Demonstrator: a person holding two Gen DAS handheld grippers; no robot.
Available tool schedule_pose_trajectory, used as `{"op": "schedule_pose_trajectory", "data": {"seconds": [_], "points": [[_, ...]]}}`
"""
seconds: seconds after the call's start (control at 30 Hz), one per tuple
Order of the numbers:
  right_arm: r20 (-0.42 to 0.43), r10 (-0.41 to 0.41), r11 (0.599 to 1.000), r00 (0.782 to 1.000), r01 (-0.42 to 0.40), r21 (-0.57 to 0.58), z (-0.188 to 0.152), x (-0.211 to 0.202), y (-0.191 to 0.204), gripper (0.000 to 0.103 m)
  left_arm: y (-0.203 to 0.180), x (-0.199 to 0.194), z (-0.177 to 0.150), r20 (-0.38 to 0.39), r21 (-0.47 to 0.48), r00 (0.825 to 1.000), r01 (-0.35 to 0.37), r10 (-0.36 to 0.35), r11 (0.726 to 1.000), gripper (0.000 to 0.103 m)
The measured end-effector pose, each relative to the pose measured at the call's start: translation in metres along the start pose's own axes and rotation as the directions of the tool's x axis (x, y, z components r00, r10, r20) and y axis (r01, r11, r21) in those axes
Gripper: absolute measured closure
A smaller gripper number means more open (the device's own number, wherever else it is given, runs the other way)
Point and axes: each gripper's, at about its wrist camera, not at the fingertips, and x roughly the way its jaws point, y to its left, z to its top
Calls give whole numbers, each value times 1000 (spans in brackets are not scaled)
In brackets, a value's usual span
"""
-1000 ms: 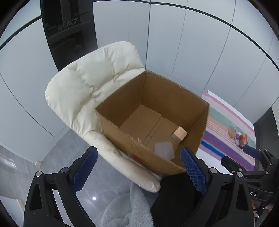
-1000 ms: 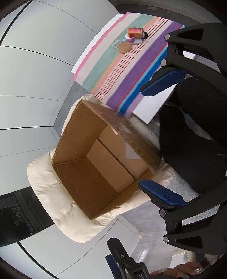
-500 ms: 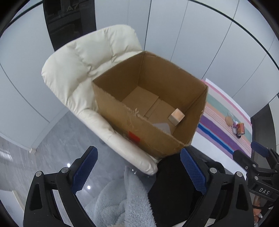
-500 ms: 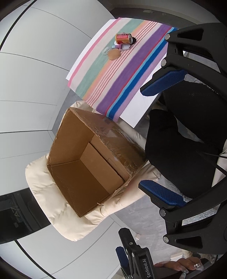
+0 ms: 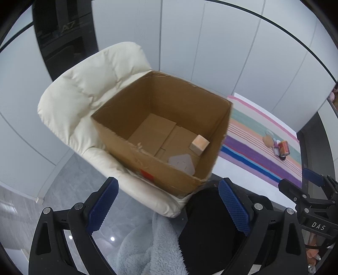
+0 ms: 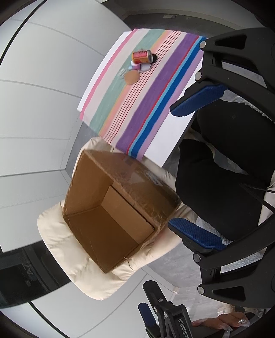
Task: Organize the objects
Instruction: 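Move both tools back toward the remaining objects on the cloth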
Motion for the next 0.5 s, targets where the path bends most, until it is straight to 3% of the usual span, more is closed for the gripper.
{"op": "schedule_pose_trajectory", "data": {"seconds": [0.27,0.5], "points": [[10,-63,993,998,62,102,-15,-16,-52,5,-50,8,3,-8,90,999,47,-47,995,6],[6,-131,969,991,127,214,-39,-34,-110,5,-116,12,4,-18,199,993,117,-116,973,6]]}}
